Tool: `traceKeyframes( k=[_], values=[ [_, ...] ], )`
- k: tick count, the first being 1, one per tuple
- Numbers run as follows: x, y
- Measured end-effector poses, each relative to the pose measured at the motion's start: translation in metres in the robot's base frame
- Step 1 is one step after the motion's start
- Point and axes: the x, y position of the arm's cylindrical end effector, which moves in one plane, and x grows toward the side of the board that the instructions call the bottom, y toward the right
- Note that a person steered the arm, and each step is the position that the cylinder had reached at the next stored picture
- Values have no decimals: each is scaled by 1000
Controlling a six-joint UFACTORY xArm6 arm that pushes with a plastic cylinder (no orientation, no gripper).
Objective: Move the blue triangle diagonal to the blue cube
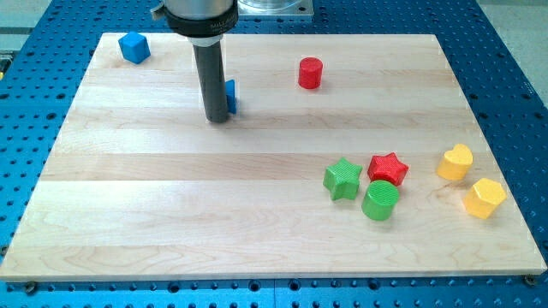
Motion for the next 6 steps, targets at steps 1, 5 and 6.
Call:
traceKeyframes(
  k=[1,5,6],
  values=[
    [0,0],
    [-17,24],
    [-55,6]
  ],
)
